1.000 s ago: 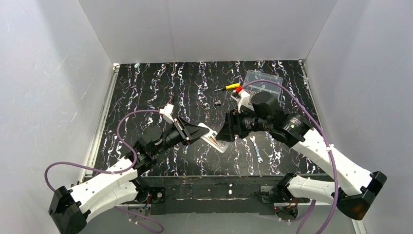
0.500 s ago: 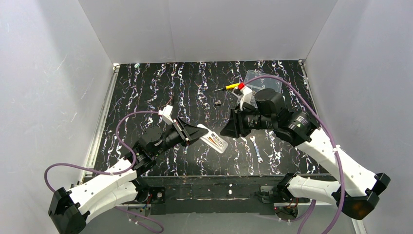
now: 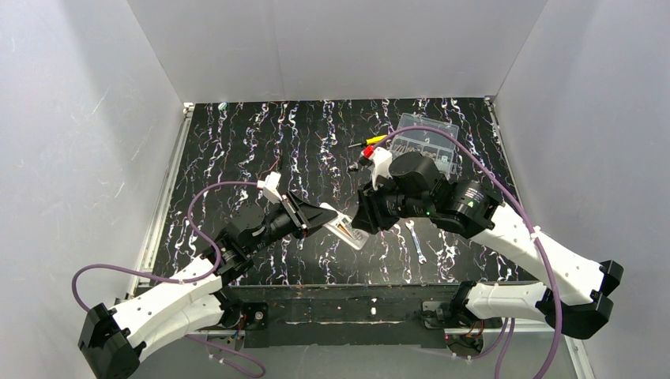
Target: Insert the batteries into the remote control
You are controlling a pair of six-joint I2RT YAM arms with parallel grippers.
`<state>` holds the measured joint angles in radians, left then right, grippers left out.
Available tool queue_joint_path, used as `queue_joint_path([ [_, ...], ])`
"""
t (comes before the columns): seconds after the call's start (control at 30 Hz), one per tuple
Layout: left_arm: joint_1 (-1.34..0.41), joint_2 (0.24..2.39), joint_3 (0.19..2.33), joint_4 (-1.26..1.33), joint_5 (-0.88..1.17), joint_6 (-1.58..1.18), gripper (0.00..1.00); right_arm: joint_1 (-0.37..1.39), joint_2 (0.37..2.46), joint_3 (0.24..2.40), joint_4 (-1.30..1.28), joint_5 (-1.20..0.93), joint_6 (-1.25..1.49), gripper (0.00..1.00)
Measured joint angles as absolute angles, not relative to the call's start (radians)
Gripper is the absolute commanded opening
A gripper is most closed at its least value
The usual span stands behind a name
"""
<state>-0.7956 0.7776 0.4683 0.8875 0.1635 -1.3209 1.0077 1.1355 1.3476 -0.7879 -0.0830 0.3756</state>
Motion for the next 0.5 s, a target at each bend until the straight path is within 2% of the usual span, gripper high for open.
queue_joint_path([
  [0.23, -0.796, 0.779, 0.468, 0.885, 0.163, -1.322, 0.0, 1.034, 1.148, 1.358, -0.812, -0.043, 0.358, 0.48],
  [0.5, -0.796, 0.785, 0.468, 0.885, 0.163, -1.322, 0.0, 1.05, 1.185, 1.36, -0.814, -0.027, 0.342, 0.47],
])
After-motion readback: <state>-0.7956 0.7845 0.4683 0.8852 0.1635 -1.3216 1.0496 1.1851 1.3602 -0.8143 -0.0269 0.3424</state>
